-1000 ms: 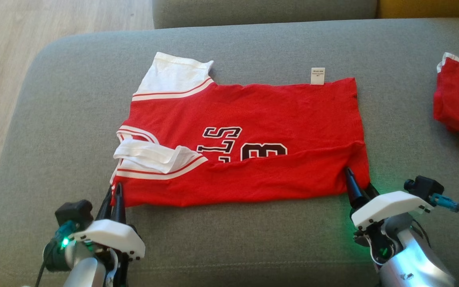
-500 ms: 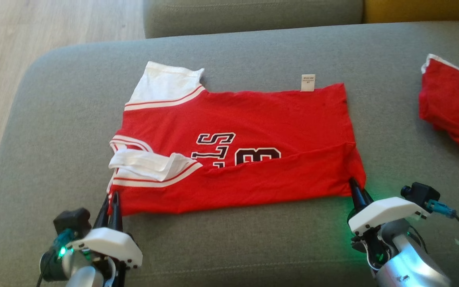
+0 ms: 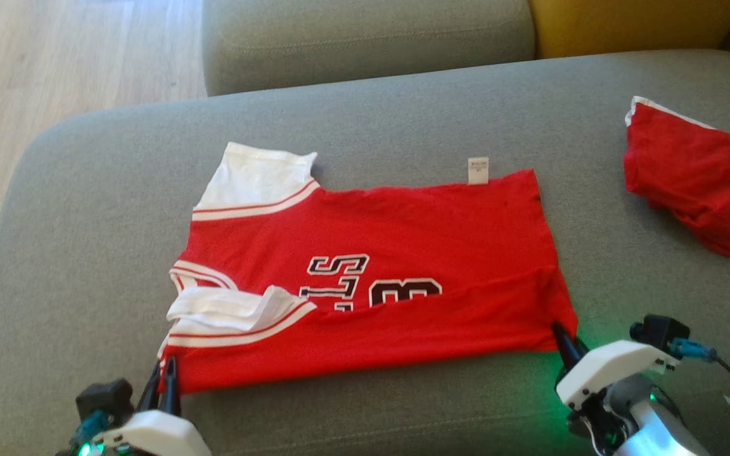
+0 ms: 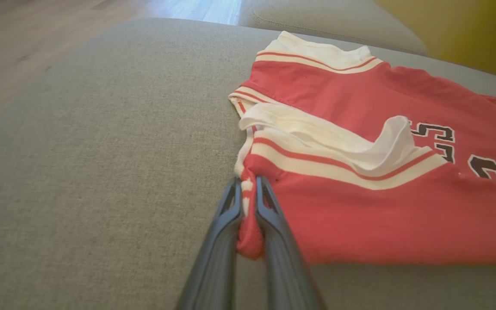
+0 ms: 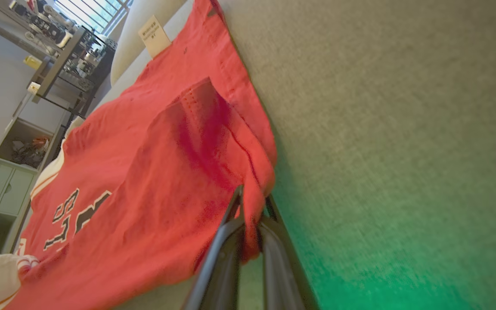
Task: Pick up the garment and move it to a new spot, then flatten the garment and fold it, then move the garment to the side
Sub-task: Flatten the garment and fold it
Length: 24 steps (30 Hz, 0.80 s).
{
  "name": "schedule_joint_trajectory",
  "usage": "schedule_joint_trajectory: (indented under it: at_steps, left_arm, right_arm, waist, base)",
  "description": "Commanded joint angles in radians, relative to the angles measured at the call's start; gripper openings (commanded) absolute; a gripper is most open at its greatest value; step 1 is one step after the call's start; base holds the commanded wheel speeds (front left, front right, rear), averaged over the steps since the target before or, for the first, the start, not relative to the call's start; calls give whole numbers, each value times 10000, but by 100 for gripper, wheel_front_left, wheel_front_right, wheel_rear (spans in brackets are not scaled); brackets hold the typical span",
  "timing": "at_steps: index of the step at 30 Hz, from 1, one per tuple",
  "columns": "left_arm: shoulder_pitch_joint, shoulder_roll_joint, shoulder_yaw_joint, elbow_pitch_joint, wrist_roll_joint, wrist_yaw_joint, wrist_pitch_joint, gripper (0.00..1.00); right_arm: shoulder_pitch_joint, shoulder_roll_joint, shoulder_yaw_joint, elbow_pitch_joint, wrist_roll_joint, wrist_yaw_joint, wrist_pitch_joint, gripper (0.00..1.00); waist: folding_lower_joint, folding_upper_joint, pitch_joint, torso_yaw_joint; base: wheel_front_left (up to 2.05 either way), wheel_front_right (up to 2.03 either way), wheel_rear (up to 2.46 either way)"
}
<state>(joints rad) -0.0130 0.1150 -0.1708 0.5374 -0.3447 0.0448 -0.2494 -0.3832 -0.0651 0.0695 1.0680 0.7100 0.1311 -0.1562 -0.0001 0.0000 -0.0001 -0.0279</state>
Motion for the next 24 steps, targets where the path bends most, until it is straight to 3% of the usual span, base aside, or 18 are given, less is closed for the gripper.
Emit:
schedule_joint_trajectory:
  at_steps: [1, 8, 12, 13, 14, 15, 24]
  left_arm:
    - [-101, 344, 460, -365, -32, 126, -79, 0]
    - [465, 562, -121, -663, 90, -253, 793, 0]
    - [568, 615, -176, -884, 140, -97, 980, 0]
    - [572, 640, -205, -932, 213, -22, 971, 27]
    - [576, 652, -224, -982, 267, 45, 937, 81]
    - [582, 644, -225, -1018, 270, 87, 929, 100]
    - [304, 588, 73, -1601, 134, 383, 420, 100]
  right_arm:
    - [57, -159, 104, -226, -123, -4, 208, 0]
    - [698, -341, -103, -802, -866, -4, 1048, 0]
    - [994, -192, -445, -1396, -1238, -4, 1430, 0]
    - [1066, -168, -555, -1541, -1402, -4, 1465, 3]
    - [1131, -144, -693, -1684, -1593, -4, 1472, 85]
    - [1184, -109, -844, -1821, -1755, -4, 1535, 100]
    - [1496, 111, -2178, -3967, -2772, -4, 1718, 100]
  waist:
    - [1, 0, -95, -60]
    - [1, 0, -248, -63]
    - [1, 0, -293, -81]
    - [1, 0, -303, -83]
    - [1, 0, -310, -86]
    - [1, 0, -309, -90]
    - [1, 0, -247, 20]
  base:
    - [0, 0, 0]
    - [0, 0, 0]
    - [0, 0, 0]
    - [0, 0, 0]
    - [0, 0, 0]
    - [0, 0, 0]
    - [0, 0, 0]
